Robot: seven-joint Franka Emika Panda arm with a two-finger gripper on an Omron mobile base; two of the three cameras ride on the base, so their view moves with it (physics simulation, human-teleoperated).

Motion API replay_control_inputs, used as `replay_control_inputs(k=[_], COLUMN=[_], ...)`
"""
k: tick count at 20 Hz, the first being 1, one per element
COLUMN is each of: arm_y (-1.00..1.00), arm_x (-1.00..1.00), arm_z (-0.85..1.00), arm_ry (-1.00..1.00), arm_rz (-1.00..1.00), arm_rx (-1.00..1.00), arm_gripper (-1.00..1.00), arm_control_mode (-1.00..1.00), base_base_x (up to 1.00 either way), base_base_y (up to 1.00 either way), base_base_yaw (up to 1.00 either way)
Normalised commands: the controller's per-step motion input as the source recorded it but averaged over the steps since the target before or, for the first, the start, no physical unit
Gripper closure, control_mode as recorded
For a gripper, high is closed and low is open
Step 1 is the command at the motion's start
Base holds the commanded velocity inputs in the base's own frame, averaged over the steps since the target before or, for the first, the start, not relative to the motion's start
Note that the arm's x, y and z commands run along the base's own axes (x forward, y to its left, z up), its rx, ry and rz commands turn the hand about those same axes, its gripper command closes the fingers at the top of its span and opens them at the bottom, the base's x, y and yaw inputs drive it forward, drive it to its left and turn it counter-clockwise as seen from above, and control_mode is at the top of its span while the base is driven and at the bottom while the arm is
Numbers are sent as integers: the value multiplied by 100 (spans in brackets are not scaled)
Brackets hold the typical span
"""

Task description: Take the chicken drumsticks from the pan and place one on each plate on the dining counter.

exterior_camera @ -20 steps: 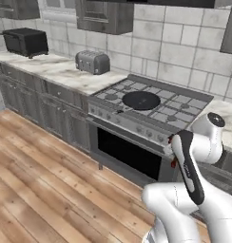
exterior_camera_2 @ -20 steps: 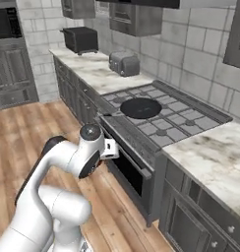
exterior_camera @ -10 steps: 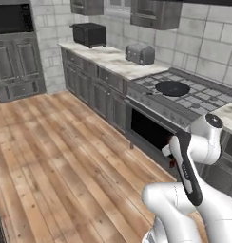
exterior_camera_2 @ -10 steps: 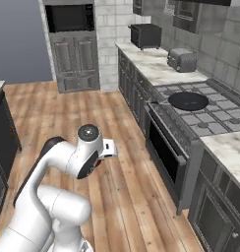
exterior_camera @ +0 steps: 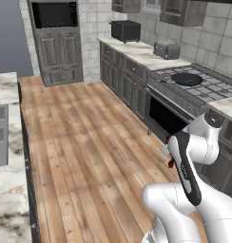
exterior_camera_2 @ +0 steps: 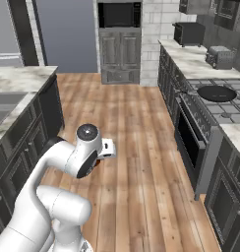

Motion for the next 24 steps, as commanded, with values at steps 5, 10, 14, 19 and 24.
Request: replay_control_inputs(k=[5, 10, 14, 19, 24], arm_y=[0, 0, 0, 0, 0], arm_x=[0, 0, 0, 0, 0], arm_z=[0, 0, 0, 0, 0], arm_ry=[0, 0, 0, 0, 0], arm_rz=[0, 0, 0, 0, 0], arm_rx=[0, 0, 0, 0, 0], arm_gripper=[100, 100, 100, 100, 100], arm_control_mode=[100, 100, 100, 100, 100], base_base_x=[-100, -100, -100, -88, -14], base_base_y=[0, -1, 0, 22, 99], base_base_yaw=[37, 33, 28, 20, 6])
